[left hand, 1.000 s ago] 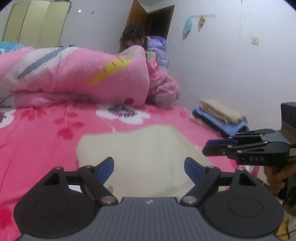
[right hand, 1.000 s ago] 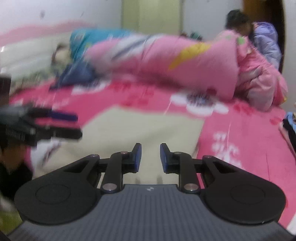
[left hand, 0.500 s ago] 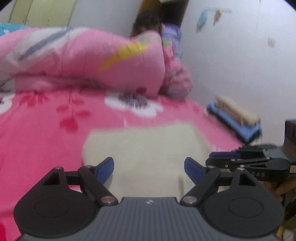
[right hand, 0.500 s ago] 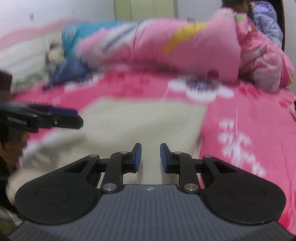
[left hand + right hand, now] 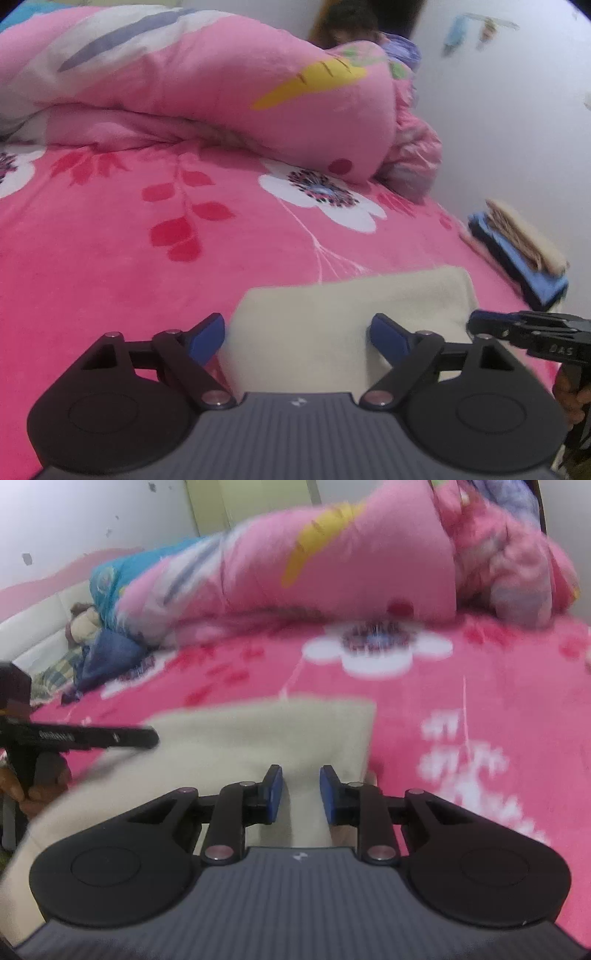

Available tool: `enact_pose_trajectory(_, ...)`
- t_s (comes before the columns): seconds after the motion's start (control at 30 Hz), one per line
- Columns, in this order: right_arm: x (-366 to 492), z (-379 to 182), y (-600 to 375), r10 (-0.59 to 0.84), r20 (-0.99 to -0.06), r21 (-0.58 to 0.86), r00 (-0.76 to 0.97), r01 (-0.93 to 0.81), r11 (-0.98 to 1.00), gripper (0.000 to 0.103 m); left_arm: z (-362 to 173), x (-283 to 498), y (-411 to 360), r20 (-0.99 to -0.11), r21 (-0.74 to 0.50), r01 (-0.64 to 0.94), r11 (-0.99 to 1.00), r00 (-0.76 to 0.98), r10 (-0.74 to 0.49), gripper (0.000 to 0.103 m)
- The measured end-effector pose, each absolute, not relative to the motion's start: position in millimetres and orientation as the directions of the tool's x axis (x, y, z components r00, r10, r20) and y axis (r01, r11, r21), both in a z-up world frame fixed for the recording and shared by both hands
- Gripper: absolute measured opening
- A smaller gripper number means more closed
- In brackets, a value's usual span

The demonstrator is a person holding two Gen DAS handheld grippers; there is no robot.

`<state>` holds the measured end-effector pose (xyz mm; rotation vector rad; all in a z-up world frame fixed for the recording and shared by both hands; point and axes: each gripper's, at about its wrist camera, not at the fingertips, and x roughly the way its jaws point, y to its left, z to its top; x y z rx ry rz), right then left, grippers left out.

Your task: Fold clothes

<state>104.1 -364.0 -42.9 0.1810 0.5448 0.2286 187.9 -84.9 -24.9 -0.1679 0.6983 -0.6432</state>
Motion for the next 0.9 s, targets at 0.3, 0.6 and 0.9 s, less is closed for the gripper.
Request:
enact_pose_trajectory(0.3, 141, -64, -378, 0.247, -0.486, 0.307, 0.838, -0.101, 0.946, 0.026, -31, 189, -109, -0.566, -0.236, 0.537, 0.810, 0.602, -0.563, 0.088)
enact_pose_trajectory(0.6, 69, -37, -350, 0.271, -0.491, 0.336, 0.828, -0.107, 0.936, 0.030, 20, 106, -70, -0.470, -0.262, 0.589, 0.764, 0.614, -0.634, 0.087)
enact_pose_trajectory(0.9, 15, -44, -307, 0.300, -0.546, 0.338, 0.782, -0.123, 0.933, 0.032, -26, 26, -103, -0.522, -0.040, 0.656, 0.754, 0.630, -0.576, 0.089)
